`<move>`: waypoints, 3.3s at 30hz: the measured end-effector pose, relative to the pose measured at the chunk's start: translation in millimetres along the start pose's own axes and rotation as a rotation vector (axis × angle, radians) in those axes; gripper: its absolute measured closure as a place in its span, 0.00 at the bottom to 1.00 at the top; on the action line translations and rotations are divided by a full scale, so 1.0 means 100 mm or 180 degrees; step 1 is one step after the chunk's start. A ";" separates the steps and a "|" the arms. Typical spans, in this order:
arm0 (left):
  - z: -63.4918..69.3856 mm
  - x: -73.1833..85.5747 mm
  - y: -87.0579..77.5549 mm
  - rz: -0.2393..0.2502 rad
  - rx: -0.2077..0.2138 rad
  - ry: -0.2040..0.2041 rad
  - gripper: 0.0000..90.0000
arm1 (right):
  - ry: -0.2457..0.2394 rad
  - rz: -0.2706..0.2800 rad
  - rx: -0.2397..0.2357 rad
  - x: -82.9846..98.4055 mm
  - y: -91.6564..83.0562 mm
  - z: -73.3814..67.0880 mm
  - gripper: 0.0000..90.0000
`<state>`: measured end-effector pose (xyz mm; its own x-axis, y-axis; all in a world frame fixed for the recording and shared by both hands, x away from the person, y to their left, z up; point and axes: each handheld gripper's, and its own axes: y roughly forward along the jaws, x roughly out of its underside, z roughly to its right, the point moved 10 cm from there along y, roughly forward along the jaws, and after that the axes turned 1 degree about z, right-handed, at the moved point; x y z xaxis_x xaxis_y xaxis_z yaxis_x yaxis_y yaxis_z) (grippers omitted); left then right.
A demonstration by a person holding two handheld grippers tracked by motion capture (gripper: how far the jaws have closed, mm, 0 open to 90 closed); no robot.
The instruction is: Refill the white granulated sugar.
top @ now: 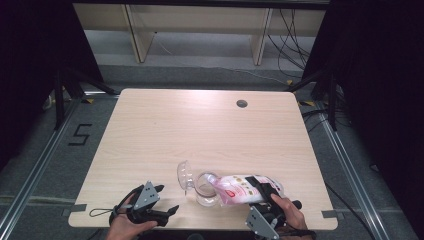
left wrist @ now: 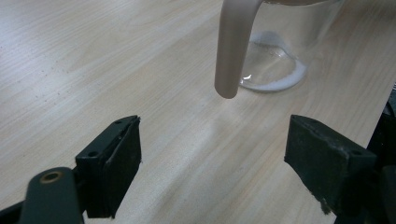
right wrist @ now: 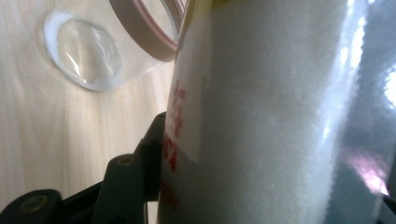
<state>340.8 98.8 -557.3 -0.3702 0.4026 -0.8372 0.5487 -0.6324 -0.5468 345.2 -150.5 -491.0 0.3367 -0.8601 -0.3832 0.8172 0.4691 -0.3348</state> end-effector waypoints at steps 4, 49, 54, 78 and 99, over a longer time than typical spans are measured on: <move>0.00 0.00 0.01 0.0012 -0.0010 0.0042 0.20 | -0.0258 -0.0075 0.0047 -0.01 0.01 0.01 0.56; -0.01 0.03 0.02 -0.0059 -0.0019 0.0067 0.20 | -0.1778 -0.0371 0.0154 -0.14 -0.01 0.17 0.57; -0.01 0.02 0.02 -0.0054 -0.0026 0.0063 0.20 | -0.1810 -0.0341 0.0161 -0.15 0.00 0.18 0.57; -0.01 0.04 0.01 -0.0148 -0.0006 0.0118 0.20 | -0.1984 -0.0469 0.0160 -0.14 0.00 0.19 0.57; -0.03 0.03 0.00 -0.0130 -0.0012 0.0198 0.20 | -0.2097 -0.0449 0.0183 -0.17 -0.02 0.22 0.57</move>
<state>341.5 101.8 -559.8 -0.3451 0.4686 -0.8132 0.5369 -0.6122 -0.5805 348.8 -141.3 -464.8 0.4250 -0.8634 0.2718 0.8917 0.3477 -0.2898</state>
